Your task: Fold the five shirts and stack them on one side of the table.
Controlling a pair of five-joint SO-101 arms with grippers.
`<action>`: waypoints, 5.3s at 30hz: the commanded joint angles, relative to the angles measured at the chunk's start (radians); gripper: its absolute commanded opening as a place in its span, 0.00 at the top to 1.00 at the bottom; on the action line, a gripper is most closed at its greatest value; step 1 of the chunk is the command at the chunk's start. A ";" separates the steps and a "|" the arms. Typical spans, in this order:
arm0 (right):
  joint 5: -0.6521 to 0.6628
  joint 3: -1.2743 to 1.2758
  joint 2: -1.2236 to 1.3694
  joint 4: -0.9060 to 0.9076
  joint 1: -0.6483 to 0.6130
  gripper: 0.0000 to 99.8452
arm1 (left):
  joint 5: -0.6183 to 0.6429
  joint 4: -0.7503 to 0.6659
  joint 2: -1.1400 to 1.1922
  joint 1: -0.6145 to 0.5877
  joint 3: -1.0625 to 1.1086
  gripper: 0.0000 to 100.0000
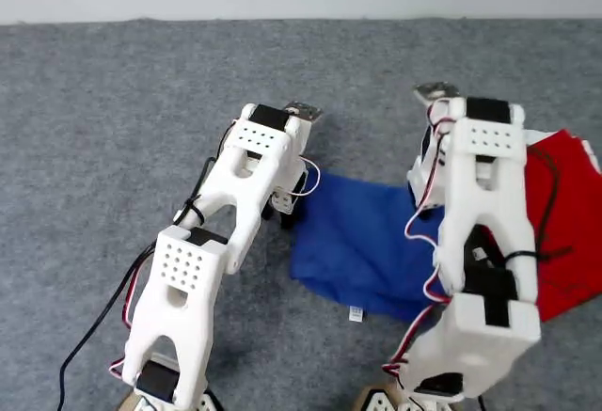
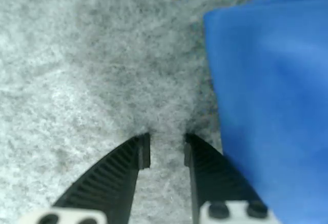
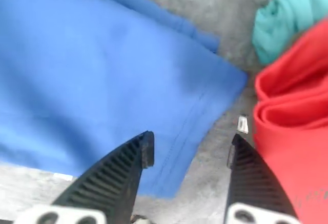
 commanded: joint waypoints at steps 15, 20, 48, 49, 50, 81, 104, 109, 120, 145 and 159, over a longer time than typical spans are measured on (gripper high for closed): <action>0.060 -0.180 0.349 0.122 0.101 0.69 | 0.006 -0.021 0.031 -0.040 0.005 0.90; 0.170 -0.115 0.297 0.124 0.093 0.43 | 0.006 -0.020 0.032 -0.040 0.005 0.90; 0.051 0.091 0.415 -0.094 -0.216 0.40 | 0.006 -0.020 0.032 -0.040 0.007 0.90; 0.048 0.091 0.426 -0.094 -0.245 0.42 | 0.006 -0.020 0.032 -0.040 0.007 0.90; 0.048 0.089 0.429 -0.091 -0.266 0.46 | 0.006 -0.020 0.032 -0.040 0.007 0.90; 0.051 0.035 0.481 -0.056 -0.283 0.87 | 0.008 -0.020 0.032 -0.040 0.007 0.90; 0.055 0.040 0.337 -0.051 -0.278 0.68 | 0.008 -0.020 0.032 -0.041 0.007 0.90; 0.058 0.041 0.321 -0.051 -0.277 0.83 | 0.008 -0.020 0.032 -0.041 0.007 0.90; 0.114 -0.014 0.262 0.013 -0.199 0.99 | 0.008 -0.020 0.032 -0.041 0.008 0.90; -0.190 -0.316 -0.104 -0.087 0.234 0.99 | 0.009 -0.020 0.032 -0.041 0.008 0.90; -0.112 -0.310 -0.153 -0.038 0.526 0.99 | 0.009 -0.020 0.032 -0.041 0.008 0.90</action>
